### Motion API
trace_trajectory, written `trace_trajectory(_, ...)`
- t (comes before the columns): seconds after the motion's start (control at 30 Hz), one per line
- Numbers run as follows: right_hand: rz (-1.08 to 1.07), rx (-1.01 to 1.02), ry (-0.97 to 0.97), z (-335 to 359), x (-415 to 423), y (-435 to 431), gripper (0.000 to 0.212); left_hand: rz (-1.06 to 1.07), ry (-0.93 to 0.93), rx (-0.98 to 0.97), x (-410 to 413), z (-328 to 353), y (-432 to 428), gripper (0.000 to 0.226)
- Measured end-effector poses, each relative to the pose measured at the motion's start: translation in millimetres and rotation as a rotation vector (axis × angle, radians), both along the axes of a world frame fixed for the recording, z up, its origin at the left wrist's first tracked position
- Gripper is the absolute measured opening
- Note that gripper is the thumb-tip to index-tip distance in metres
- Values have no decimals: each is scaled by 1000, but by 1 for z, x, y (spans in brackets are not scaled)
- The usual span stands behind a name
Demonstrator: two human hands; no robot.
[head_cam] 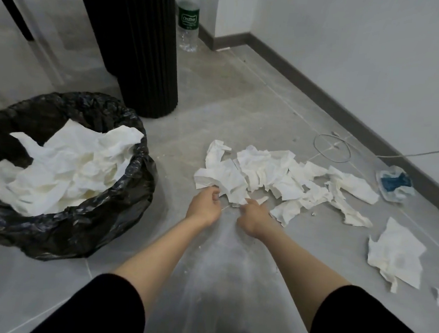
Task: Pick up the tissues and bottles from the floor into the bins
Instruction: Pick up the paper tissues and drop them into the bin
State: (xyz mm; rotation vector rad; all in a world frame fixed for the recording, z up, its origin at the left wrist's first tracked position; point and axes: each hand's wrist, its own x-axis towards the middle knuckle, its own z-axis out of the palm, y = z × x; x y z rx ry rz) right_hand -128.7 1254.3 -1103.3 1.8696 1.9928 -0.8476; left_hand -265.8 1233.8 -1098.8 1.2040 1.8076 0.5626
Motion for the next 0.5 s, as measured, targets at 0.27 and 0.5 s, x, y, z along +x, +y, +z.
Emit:
trace_trajectory(0.27,-397,236,370,15,12,-22,18,-25,-17,0,-3,8,-14,43)
trace_trajectory(0.5,-529,138,821,63,-1,-35,31,-74,-212,98,-13,42,-35,51)
